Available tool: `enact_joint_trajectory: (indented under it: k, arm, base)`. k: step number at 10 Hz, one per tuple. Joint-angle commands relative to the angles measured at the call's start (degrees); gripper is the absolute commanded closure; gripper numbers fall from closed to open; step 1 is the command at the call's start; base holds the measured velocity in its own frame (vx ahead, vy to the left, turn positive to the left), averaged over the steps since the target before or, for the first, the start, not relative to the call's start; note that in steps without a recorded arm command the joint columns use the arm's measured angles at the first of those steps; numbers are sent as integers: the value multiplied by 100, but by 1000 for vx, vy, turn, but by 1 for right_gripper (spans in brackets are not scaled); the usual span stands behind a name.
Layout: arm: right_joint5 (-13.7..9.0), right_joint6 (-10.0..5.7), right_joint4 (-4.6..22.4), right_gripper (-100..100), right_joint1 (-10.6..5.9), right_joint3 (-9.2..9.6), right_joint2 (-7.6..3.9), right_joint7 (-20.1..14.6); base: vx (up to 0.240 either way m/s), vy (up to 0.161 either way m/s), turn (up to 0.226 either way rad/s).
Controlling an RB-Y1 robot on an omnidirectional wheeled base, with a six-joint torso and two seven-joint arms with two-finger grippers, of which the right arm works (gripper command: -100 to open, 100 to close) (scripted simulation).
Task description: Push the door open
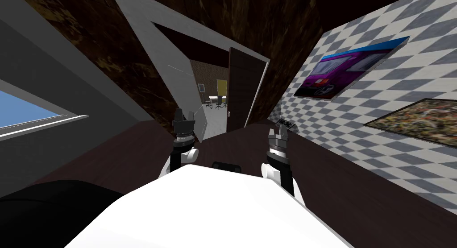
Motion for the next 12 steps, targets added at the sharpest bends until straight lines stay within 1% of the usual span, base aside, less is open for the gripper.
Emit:
enact_joint_trajectory:
  k: [1, 2, 4, 8, 12]
  arm:
    - [-22, -47, 207, -100, -85, 2, -75, -3]
    - [-29, -63, 278, -100, -114, 2, -98, -4]
    - [-61, -133, 587, -100, -241, 5, -191, -9]
    - [-104, -226, 998, -100, -410, 8, -297, -16]
    - [-157, -341, 1505, -100, -618, 12, -404, -24]
  base:
    - [150, -5, 78]
    - [71, -6, 117]
    - [71, -16, 104]
    - [77, -12, 74]
    - [82, -17, 92]
